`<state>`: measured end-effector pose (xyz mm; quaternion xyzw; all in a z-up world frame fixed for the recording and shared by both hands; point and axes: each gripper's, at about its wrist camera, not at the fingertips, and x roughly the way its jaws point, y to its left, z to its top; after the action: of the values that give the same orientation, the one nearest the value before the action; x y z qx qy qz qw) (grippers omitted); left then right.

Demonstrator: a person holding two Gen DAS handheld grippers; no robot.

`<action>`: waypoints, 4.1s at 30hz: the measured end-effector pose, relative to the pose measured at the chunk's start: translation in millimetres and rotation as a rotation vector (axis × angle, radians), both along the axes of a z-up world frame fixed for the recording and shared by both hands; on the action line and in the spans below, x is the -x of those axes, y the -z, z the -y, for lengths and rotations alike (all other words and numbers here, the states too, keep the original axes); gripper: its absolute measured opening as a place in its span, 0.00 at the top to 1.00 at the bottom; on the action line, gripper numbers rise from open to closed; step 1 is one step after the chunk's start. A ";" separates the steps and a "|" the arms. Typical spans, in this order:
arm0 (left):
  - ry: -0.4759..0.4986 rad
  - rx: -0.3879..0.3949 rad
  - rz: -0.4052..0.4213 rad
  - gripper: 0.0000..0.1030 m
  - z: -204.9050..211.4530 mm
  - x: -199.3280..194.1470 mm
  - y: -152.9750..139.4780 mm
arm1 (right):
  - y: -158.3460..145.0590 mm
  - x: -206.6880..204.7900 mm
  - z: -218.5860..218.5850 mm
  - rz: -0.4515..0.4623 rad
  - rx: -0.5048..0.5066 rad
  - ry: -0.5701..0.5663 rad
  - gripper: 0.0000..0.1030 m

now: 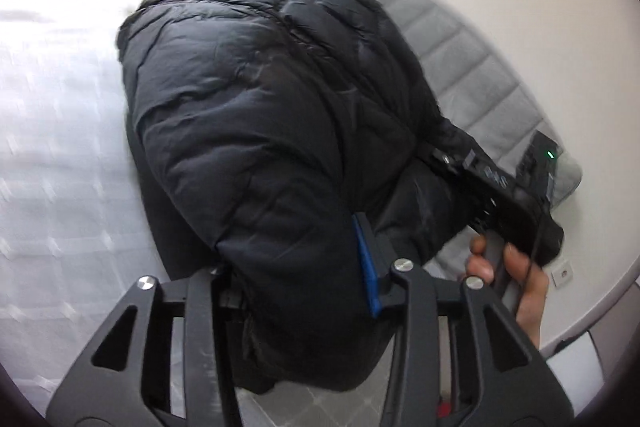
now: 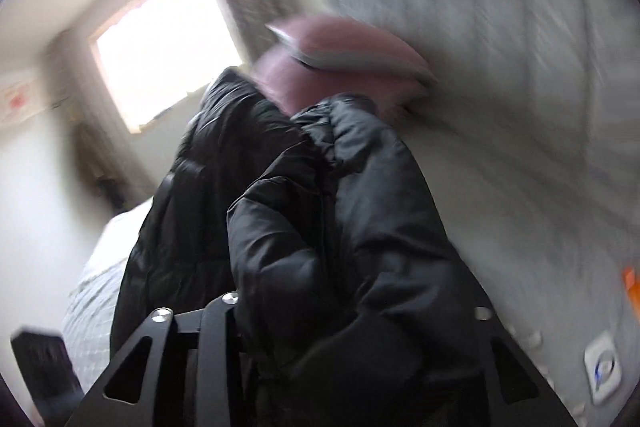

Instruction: Fold large clothes

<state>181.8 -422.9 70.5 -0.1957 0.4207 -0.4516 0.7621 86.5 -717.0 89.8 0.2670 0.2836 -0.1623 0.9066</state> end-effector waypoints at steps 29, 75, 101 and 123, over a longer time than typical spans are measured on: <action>-0.264 -0.433 0.400 0.07 -146.9 152.5 -29.9 | 30.7 199.6 -192.4 0.044 0.035 0.085 0.14; -0.188 -0.334 0.498 0.00 -255.6 264.7 -58.5 | 9.0 301.9 -397.6 -0.126 0.428 0.271 0.00; -0.155 -0.336 0.469 0.00 -255.1 261.5 -51.3 | 9.9 301.4 -399.3 -0.145 0.448 0.281 0.00; -0.147 -0.342 0.454 0.00 -251.2 259.0 -47.2 | 14.2 300.0 -392.8 -0.149 0.443 0.268 0.00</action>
<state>-77.2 -171.7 117.7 0.0116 0.2941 -0.3498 0.8894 -213.5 -324.2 75.6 0.0846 0.2694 -0.3582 0.8899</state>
